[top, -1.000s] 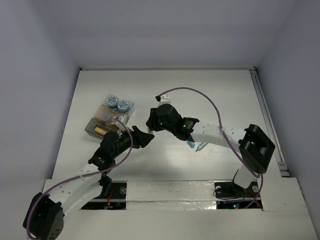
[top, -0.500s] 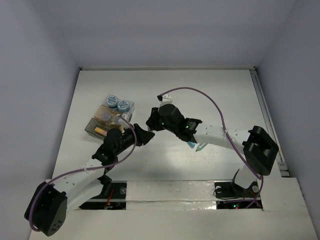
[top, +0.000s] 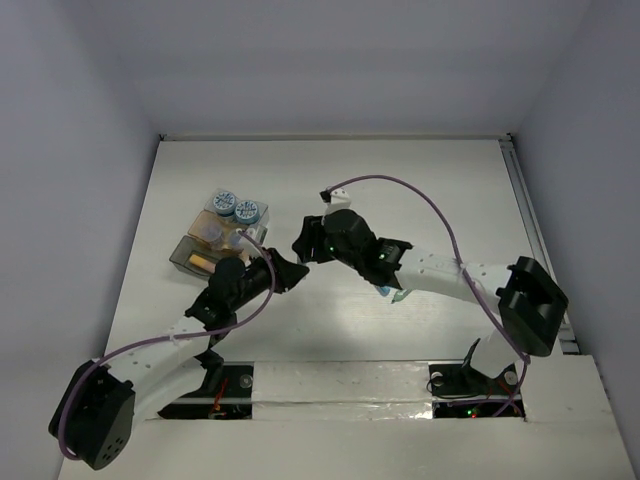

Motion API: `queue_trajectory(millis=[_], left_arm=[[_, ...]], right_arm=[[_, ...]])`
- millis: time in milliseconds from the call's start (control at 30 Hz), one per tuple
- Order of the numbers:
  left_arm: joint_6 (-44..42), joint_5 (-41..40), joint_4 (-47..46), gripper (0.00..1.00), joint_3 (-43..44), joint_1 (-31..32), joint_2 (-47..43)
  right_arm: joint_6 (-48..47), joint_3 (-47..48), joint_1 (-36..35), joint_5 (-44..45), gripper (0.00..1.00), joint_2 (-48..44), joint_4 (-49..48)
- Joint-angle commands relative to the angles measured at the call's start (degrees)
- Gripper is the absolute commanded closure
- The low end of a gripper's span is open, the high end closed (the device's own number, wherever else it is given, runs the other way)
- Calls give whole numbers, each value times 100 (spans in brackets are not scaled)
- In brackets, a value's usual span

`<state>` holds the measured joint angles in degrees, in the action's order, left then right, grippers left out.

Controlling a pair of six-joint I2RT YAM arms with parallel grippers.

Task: Sort the stationery into containers
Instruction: Pick up the pen from the center of the board, then move the pen cap to the center of the board.

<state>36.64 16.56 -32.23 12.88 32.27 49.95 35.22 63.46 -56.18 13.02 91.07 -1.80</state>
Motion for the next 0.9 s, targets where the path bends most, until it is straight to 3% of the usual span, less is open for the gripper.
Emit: queue_trajectory(millis=[0, 100, 167, 200, 233, 367, 433, 533, 567, 667, 867], left_arm=[[-245, 128, -266, 100, 118, 42, -188], [-281, 190, -336, 100, -22, 42, -205], [-307, 225, -424, 100, -119, 42, -205], [-316, 295, -442, 100, -137, 42, -197], [-333, 322, -468, 100, -146, 42, -205], [-421, 418, -565, 100, -146, 42, -240], [-421, 497, -722, 100, -207, 42, -232], [-447, 559, -872, 100, -260, 42, -205], [-482, 585, -899, 100, -286, 42, -197], [-526, 629, -969, 100, -304, 42, -179], [-536, 735, -1101, 100, -409, 42, -188]], right_arm=[[-234, -245, 46, 43, 36, -668, 4], [-288, -780, 256, 8, 31, -1467, 336], [-358, -1089, 353, -149, 40, -2045, 635], [-315, -1247, 432, -98, 46, -2162, 872], [-297, -1309, 433, -37, 63, -2242, 1136], [-174, -1617, 819, 131, 95, -2357, 2174], [-95, -1836, 1100, 26, 96, -2322, 2447], [-147, -1934, 1460, 70, 76, -2156, 2694], [-260, -1960, 1539, -9, 58, -2085, 2703], [-384, -1847, 1672, -106, 37, -1691, 2720], [-674, -1530, 1672, -343, 39, -855, 2554]])
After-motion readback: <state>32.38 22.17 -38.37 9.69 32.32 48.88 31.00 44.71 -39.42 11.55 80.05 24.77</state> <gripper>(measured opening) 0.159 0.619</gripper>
